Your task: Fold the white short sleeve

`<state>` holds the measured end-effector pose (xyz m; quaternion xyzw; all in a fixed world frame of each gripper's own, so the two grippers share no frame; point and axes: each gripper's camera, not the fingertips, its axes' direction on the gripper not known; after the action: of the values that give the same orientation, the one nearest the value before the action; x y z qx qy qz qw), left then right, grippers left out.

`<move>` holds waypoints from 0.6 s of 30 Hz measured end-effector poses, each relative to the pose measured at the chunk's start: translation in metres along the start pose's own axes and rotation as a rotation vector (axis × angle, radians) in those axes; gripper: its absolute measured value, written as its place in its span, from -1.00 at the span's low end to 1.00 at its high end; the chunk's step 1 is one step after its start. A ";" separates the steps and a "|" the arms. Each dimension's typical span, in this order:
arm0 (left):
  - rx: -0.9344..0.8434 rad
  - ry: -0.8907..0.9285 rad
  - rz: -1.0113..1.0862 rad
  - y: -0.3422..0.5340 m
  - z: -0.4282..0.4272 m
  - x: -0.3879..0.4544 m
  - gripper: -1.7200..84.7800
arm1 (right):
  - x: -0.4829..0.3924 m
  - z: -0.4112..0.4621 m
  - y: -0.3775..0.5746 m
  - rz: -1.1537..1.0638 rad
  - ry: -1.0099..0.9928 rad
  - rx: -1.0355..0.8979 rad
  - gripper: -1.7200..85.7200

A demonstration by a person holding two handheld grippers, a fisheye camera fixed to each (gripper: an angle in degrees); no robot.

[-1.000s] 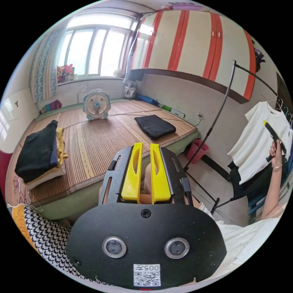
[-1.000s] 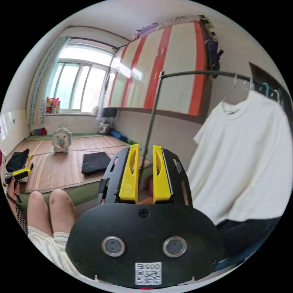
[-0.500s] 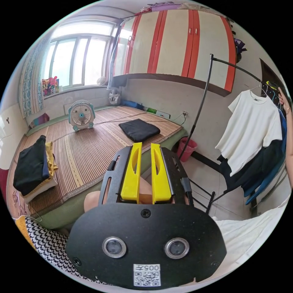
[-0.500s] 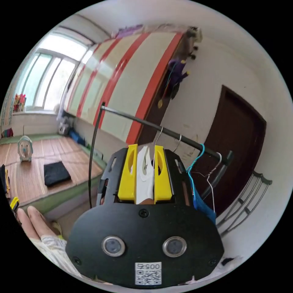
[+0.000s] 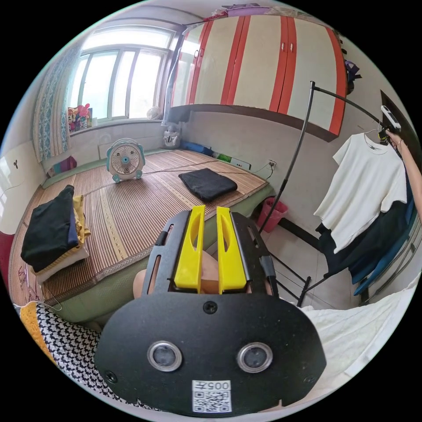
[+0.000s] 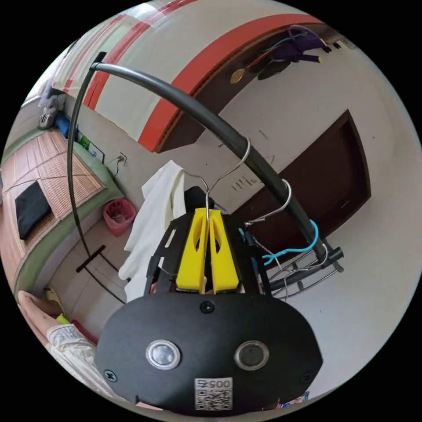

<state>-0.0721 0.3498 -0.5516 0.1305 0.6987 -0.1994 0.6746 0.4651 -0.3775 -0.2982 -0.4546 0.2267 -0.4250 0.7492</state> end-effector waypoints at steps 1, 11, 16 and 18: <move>0.000 0.001 -0.001 -0.001 0.000 -0.001 -0.83 | -0.001 -0.005 0.000 0.013 0.014 0.021 -1.00; -0.014 0.001 0.016 -0.005 0.005 0.003 -0.84 | -0.029 -0.121 0.008 -0.079 0.107 0.275 -1.00; -0.032 0.005 0.017 -0.001 0.007 0.000 -0.84 | -0.080 -0.177 0.030 -0.214 0.055 0.429 -1.00; -0.029 -0.004 0.016 0.000 0.003 -0.004 -0.84 | -0.100 -0.193 0.040 -0.259 0.019 0.487 -1.00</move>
<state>-0.0687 0.3489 -0.5474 0.1258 0.6992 -0.1842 0.6792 0.2880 -0.3782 -0.4310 -0.2823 0.0650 -0.5635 0.7737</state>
